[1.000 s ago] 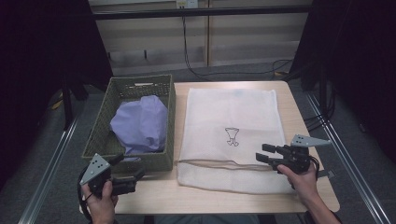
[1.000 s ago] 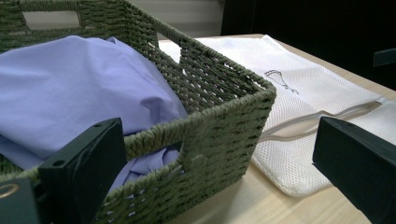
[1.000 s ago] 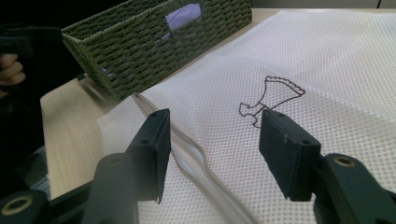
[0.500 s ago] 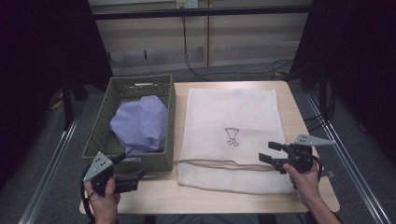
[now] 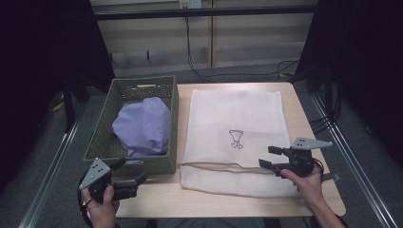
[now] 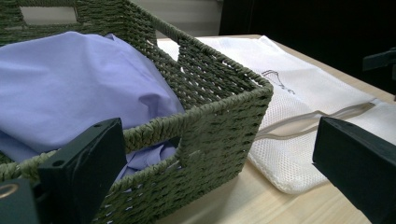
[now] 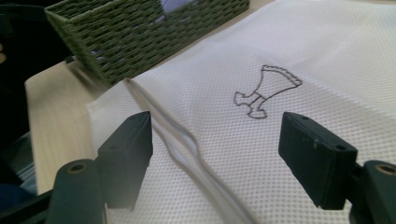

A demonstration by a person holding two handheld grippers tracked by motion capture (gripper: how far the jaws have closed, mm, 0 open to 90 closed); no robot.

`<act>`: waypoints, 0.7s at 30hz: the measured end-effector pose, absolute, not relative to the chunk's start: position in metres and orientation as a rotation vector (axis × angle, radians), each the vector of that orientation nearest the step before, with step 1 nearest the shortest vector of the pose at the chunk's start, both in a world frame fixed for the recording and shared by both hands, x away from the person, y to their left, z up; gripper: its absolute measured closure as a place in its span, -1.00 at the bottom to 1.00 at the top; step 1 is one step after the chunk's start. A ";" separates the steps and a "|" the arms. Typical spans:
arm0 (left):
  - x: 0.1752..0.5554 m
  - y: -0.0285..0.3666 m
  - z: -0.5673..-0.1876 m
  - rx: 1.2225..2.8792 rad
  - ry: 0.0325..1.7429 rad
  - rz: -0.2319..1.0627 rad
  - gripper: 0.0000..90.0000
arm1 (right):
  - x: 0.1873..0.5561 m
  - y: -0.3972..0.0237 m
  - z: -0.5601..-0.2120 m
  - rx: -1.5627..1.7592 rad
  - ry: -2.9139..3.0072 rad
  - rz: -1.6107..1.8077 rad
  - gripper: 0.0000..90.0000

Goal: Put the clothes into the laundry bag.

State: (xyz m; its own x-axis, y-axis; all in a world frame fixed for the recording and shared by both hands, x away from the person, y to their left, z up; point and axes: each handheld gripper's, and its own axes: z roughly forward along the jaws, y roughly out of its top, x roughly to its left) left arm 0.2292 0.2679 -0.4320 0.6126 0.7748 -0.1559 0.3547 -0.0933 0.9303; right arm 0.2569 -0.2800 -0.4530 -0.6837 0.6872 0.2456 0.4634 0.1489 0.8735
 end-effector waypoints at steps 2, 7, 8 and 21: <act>0.228 0.269 -0.432 1.697 0.936 0.456 -0.94 | 0.257 -0.279 -0.453 1.130 2.230 1.551 -0.40; 0.227 0.270 -0.432 1.685 0.935 0.449 -0.95 | 0.257 -0.278 -0.453 1.144 2.215 1.557 -0.35; 0.228 0.270 -0.432 1.685 0.938 0.449 -0.95 | 0.258 -0.278 -0.453 1.144 2.213 1.567 -0.34; 0.226 0.271 -0.434 1.699 0.915 0.437 -0.95 | 0.272 -0.257 -0.456 1.118 2.251 1.553 -0.18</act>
